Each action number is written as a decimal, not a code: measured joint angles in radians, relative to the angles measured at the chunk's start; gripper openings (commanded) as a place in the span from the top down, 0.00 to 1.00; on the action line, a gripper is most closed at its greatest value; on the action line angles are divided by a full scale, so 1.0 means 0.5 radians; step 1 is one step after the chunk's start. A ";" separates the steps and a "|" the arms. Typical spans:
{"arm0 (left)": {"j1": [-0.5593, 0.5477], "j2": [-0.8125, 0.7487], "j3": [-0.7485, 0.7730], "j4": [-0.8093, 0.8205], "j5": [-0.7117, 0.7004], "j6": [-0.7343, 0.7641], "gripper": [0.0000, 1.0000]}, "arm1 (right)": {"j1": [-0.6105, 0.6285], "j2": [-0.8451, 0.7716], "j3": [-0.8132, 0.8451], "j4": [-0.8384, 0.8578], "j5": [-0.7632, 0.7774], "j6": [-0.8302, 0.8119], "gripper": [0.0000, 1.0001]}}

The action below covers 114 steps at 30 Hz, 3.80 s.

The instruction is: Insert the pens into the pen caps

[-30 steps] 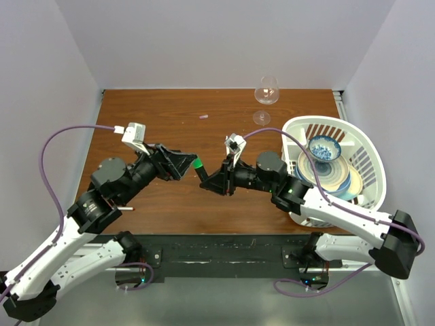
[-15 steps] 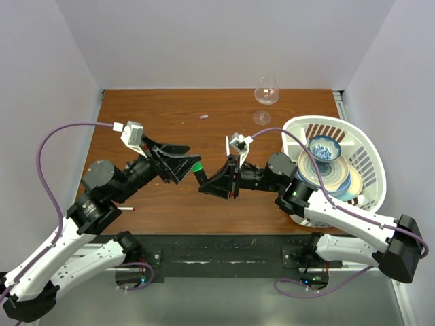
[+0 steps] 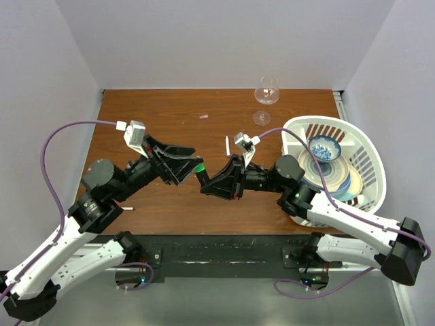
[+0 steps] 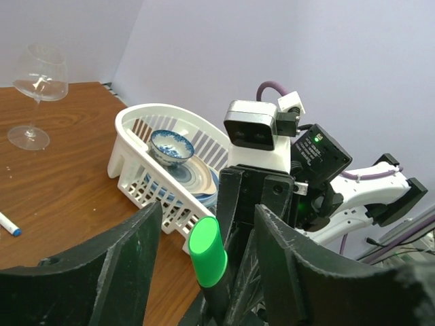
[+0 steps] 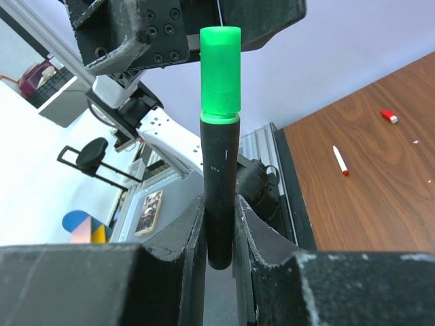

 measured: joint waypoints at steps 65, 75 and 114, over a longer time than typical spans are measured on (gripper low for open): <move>0.149 0.061 -0.655 1.269 0.206 -0.532 1.00 | -0.402 0.587 0.932 -0.907 -1.062 -0.256 1.00; 0.150 0.066 -0.675 1.187 0.114 -0.533 1.00 | -0.484 0.642 1.037 -1.144 -1.099 -0.369 1.00; 0.246 0.851 0.328 -0.298 0.108 -0.184 1.00 | -0.636 0.049 0.401 -1.025 -0.472 -0.352 0.33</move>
